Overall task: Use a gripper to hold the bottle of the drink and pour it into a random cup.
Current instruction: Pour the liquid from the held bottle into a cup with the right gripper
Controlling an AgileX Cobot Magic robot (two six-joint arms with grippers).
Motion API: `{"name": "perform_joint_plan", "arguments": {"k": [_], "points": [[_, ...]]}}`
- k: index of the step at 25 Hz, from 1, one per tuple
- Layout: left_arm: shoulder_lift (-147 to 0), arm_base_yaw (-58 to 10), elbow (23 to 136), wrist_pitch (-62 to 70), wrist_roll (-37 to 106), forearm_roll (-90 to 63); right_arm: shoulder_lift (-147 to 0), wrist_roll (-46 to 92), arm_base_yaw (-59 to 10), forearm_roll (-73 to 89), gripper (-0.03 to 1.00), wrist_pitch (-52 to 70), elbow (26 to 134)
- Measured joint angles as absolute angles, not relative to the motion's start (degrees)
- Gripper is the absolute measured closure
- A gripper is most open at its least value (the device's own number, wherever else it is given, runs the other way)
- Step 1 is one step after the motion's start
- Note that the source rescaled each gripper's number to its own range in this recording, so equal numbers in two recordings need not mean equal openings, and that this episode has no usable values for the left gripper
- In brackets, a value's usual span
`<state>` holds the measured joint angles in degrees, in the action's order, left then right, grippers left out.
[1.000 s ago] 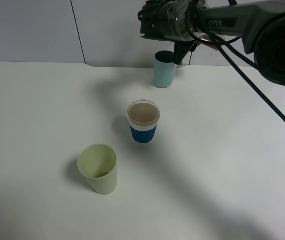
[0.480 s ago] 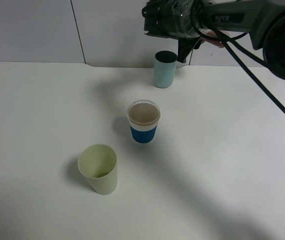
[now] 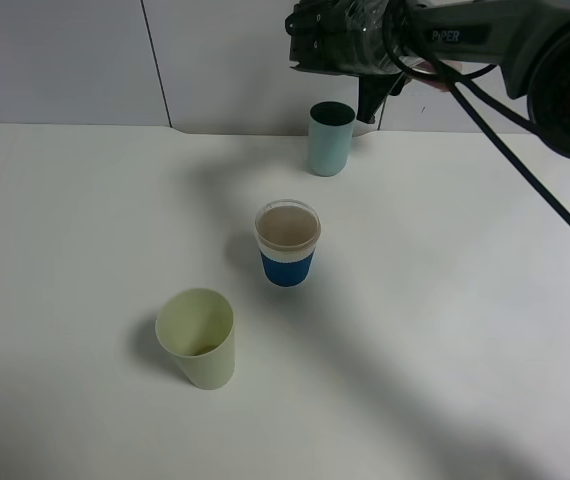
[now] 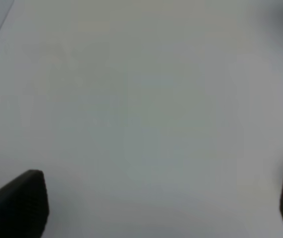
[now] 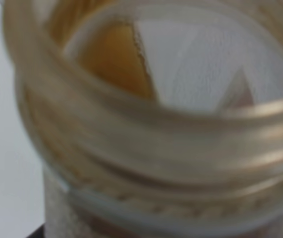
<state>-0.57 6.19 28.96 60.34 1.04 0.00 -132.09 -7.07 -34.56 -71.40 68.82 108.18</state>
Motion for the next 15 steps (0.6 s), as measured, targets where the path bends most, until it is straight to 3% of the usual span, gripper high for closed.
{"name": "perform_joint_plan", "arguments": {"k": [15], "points": [[-0.6,6.2,29.0,60.3,1.0,0.0,-132.1,-2.3,-34.6,-71.4,0.97,68.8,108.2]]}}
